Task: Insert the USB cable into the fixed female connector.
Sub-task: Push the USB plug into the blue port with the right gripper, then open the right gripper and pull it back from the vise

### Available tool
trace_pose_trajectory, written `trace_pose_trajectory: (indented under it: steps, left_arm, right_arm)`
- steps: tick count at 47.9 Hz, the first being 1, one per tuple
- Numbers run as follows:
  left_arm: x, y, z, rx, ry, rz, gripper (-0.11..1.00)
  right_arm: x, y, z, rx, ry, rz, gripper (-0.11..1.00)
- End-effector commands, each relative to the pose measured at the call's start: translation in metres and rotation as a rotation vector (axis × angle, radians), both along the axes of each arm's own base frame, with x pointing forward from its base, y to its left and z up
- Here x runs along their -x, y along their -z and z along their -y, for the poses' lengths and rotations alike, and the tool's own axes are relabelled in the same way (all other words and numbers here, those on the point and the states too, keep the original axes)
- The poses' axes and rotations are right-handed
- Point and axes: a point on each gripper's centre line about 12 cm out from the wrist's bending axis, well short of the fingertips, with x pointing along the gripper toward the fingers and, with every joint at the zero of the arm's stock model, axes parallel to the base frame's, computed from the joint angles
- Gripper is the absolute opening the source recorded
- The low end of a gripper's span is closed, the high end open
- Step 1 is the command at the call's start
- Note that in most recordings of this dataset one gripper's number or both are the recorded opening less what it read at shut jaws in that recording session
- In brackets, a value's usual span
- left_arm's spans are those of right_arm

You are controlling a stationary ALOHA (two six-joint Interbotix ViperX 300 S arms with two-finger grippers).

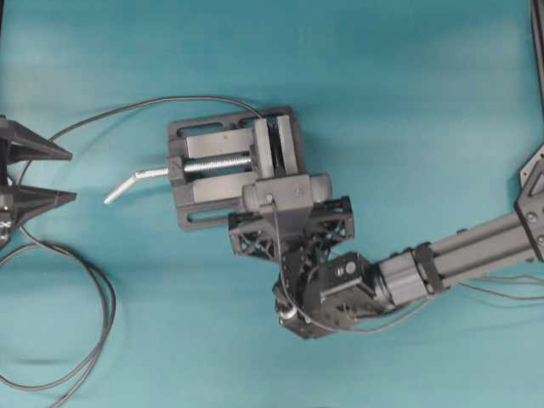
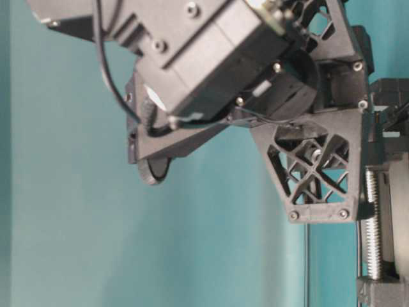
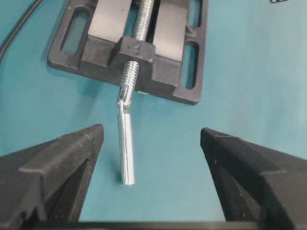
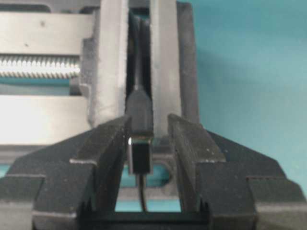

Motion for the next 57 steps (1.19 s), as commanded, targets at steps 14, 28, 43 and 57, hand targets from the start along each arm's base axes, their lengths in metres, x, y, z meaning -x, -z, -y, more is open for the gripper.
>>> trace_pose_trajectory:
  steps: [14,28,43,57]
  left_arm:
    - [-0.002,-0.004,-0.001,0.011,-0.008,0.013,0.96]
    - [-0.002,-0.004,-0.001,0.009,-0.008,0.013,0.96]
    - [-0.002,-0.004,-0.001,0.009,-0.008,0.013,0.96]
    - [-0.002,-0.004,-0.001,0.011,-0.01,0.013,0.96]
  right_arm:
    - [-0.001,-0.024,-0.029,-0.022,-0.052,0.064,0.39]
    - [0.001,-0.026,-0.043,-0.025,-0.088,0.064,0.4]
    - [0.003,-0.025,-0.044,-0.015,-0.163,-0.042,0.41]
    - [0.005,-0.038,-0.042,-0.009,-0.214,-0.091,0.63]
